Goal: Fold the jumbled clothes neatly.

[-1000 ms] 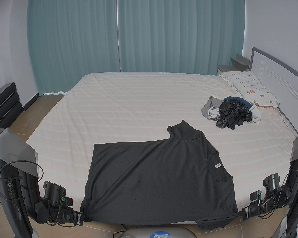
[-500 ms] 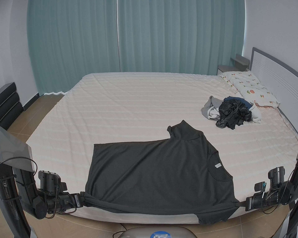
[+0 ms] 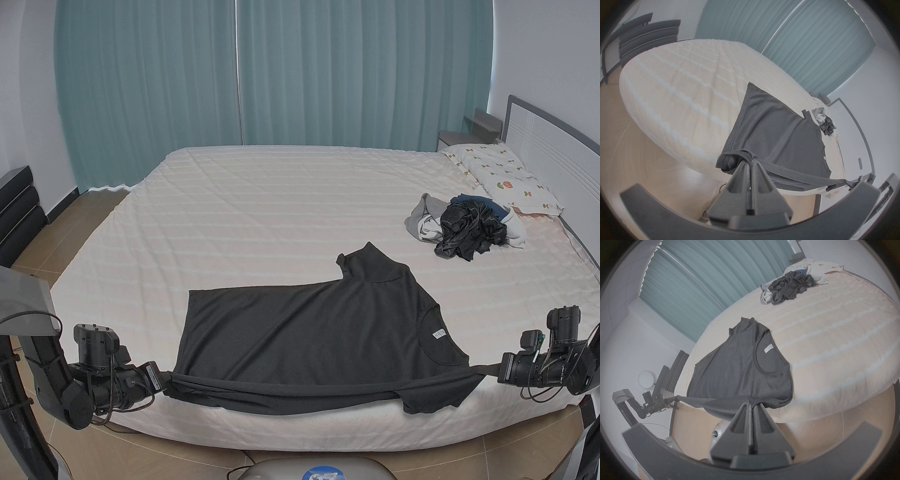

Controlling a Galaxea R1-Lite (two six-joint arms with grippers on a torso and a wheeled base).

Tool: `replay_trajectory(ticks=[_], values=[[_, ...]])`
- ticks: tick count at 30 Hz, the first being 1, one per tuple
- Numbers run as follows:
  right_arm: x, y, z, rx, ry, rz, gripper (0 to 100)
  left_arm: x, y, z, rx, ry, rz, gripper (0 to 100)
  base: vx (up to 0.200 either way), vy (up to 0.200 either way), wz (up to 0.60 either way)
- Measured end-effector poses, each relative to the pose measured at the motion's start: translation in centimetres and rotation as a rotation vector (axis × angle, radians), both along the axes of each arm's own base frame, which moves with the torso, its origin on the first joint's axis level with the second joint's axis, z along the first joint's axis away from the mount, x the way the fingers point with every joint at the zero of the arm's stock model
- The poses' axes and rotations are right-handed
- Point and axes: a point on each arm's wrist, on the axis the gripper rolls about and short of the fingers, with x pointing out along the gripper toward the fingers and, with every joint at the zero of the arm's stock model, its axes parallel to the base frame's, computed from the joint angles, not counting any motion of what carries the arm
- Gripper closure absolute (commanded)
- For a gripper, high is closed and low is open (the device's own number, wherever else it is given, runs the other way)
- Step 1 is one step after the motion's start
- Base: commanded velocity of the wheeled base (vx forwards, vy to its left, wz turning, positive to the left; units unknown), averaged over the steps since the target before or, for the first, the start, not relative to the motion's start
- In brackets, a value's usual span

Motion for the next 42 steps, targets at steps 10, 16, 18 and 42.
replay_trajectory(ticks=[10,16,18,42], values=[[0.3,0.0,1.0,0.006,-0.045,-0.008,100,0.6,-0.2,0.4,-0.030,0.282,0.058,100,0.000,0.000,0.00],[0.3,-0.1,1.2,0.005,-0.052,-0.013,100,1.4,-0.3,1.8,-0.049,0.432,0.087,100,0.000,0.000,0.00],[0.2,-0.1,1.2,0.005,-0.049,-0.015,100,2.1,-0.3,2.5,-0.060,0.431,0.093,100,0.000,0.000,0.00],[3.7,-0.1,2.7,-0.001,-0.146,-0.015,100,6.6,1.2,5.1,-0.299,0.372,0.265,100,0.000,0.000,0.00]])
